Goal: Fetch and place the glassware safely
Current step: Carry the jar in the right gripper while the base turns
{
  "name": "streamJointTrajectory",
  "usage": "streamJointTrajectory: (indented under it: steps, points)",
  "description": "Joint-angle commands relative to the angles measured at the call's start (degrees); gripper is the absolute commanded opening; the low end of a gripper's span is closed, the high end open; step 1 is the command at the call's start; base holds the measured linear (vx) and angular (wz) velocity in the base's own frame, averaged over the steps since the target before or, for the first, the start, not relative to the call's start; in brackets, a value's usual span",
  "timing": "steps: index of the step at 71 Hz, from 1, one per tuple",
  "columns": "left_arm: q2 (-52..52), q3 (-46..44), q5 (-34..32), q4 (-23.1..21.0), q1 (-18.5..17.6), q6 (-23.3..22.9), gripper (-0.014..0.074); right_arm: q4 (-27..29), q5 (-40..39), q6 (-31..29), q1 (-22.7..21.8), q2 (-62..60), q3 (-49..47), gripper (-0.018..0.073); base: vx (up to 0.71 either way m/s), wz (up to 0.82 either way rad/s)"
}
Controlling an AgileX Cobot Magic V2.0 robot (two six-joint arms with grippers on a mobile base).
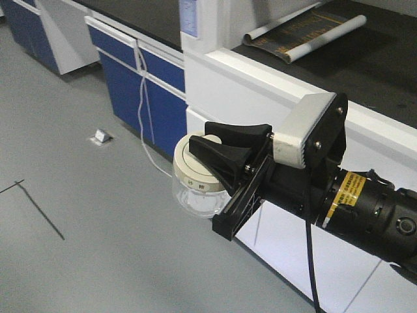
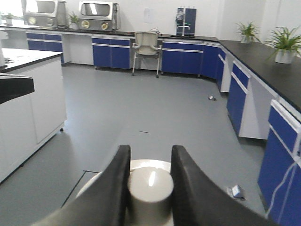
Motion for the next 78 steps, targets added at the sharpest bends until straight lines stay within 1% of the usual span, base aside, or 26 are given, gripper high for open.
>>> streamJointTrajectory:
  steps: [1, 52, 78]
  points:
    - [-0.1, -1.5, -4.1, -0.4, -0.3, -0.6, -0.0007, 1.5, -5.2, -0.2, 0.0, -1.9, -1.8, -0.0004, -0.12, 0.54]
    - [-0.1, -1.5, -4.1, -0.4, -0.3, -0.6, -0.0007, 1.5, -5.2, -0.2, 0.0, -1.9, -1.8, -0.0004, -0.06, 0.63]
    - [-0.1, -1.5, -4.1, -0.4, -0.3, -0.6, -0.0007, 1.5, -5.2, -0.2, 0.0, -1.9, -1.8, -0.0004, 0.11, 0.32]
